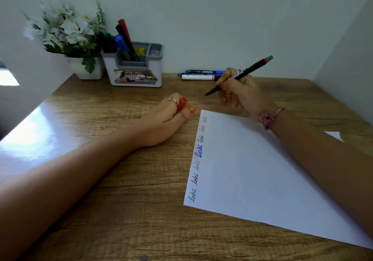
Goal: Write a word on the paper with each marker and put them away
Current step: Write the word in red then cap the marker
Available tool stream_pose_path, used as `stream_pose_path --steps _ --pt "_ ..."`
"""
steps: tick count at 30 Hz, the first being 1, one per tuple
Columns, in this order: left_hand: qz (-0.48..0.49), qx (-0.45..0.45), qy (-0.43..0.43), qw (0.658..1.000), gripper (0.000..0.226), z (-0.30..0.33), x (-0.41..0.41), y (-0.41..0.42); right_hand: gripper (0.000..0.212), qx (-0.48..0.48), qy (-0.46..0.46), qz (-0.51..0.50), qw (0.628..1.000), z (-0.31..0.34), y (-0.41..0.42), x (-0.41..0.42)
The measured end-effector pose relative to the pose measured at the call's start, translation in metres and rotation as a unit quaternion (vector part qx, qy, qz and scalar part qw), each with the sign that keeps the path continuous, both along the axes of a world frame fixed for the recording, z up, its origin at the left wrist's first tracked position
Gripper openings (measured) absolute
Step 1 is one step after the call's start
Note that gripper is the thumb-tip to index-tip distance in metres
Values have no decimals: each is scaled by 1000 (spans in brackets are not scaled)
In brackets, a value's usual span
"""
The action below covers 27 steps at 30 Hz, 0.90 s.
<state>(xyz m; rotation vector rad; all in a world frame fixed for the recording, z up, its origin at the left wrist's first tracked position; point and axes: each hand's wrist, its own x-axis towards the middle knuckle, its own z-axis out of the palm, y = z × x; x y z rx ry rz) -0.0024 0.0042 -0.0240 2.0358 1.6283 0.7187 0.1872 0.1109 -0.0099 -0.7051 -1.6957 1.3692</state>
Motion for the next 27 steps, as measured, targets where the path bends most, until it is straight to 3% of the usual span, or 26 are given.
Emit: stream_pose_path --steps 3,13,17,22,27 --pt "6 41 21 999 29 -3 -1 2 24 -13 54 63 997 15 -5 -1" --pt "56 160 -17 985 34 -2 -9 7 7 25 7 83 996 17 -10 -2" --pt "60 163 -19 985 27 -1 -10 5 5 26 -3 86 996 16 -11 -4" --pt "64 126 -98 985 17 3 -8 1 5 63 -35 85 994 14 -14 -4" --pt "52 111 -149 981 14 5 -8 -2 18 106 -88 87 987 17 -16 0"
